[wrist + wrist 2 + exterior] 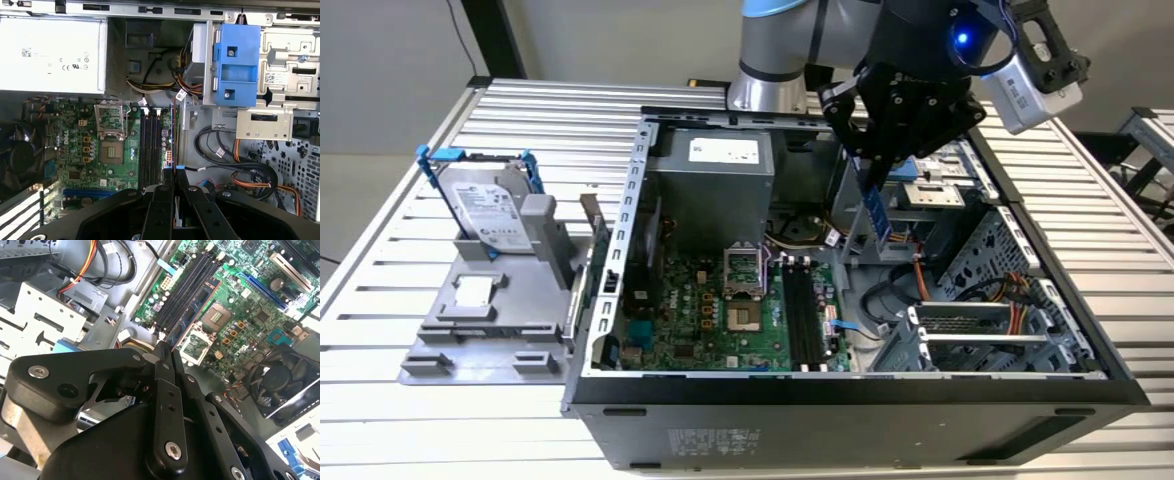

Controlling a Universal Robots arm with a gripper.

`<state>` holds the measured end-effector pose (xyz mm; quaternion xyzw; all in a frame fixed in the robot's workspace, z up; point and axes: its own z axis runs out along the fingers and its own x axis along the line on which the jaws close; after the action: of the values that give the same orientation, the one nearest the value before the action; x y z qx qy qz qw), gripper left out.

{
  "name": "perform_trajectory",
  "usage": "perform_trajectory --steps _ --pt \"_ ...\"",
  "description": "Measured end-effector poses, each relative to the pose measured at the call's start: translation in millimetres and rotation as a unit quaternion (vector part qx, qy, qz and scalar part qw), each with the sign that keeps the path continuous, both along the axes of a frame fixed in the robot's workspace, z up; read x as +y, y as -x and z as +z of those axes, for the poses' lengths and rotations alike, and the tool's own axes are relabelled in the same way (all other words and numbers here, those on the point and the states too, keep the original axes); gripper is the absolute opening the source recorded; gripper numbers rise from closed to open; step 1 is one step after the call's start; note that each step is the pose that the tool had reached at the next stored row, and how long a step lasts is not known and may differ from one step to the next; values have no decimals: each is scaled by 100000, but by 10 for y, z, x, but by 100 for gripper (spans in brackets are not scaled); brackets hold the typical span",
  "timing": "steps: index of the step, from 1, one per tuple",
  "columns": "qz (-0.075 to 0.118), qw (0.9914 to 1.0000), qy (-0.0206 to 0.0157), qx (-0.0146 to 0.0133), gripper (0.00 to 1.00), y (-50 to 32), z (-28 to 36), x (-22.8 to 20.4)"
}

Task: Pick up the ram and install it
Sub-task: 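Insert the ram into the slot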

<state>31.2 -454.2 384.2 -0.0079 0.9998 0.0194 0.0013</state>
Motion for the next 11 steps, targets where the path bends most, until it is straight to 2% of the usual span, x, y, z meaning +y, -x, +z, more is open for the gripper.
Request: perform_trajectory --steps 11 --pt "-4 100000 -8 -2 0 -1 -7 0"
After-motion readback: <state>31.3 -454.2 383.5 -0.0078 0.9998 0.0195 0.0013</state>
